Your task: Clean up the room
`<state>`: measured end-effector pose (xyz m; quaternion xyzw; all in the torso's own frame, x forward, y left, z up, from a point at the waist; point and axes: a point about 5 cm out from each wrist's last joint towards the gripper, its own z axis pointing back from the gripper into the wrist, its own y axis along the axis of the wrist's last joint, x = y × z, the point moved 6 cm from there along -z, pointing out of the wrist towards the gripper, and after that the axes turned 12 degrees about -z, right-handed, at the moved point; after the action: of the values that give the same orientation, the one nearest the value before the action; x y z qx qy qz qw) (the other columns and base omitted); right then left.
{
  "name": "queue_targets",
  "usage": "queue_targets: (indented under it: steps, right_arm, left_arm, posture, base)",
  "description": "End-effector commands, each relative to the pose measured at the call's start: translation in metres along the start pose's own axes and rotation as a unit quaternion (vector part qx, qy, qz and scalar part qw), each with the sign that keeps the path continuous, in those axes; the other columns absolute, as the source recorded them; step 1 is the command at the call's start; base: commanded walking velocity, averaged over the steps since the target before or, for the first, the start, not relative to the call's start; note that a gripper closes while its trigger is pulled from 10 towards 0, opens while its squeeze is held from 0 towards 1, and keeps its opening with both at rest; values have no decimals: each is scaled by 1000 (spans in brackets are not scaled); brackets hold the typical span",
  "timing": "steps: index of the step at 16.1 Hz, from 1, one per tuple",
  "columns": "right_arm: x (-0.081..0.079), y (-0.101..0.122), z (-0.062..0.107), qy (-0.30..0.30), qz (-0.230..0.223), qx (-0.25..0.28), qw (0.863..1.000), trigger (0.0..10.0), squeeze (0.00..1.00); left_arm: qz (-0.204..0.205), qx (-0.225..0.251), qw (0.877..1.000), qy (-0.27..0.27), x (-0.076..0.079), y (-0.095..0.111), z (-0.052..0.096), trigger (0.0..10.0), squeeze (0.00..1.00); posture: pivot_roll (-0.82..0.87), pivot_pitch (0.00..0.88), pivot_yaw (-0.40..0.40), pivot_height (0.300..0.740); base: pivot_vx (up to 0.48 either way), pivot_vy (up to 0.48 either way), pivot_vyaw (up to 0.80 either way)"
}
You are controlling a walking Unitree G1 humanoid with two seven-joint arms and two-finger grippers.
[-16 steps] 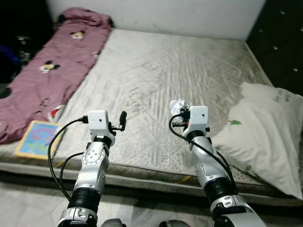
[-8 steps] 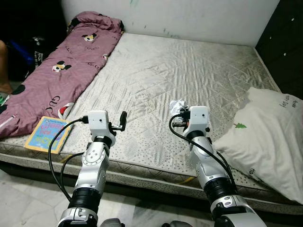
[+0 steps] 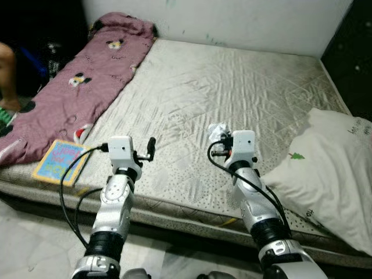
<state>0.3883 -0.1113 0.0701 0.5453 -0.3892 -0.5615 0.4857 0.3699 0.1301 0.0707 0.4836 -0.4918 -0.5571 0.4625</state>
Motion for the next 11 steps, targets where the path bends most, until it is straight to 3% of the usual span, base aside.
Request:
queue_targets:
  steps: [1,11]
  right_arm:
    - [0,0,-1,2,-2,-2,1000,10000,0]
    - [0,-1,-1,1,1,-6,1000,10000,0]
  left_arm:
    - [1,-4,1000,-2,1,-2,0,10000,0]
    - [4,-6,1000,-1,2,-3,0,10000,0]
  posture:
    - [80,0,-27,740]
    - [77,0,-28,740]
  base:
    - [0,375,0]
    - [0,361,0]
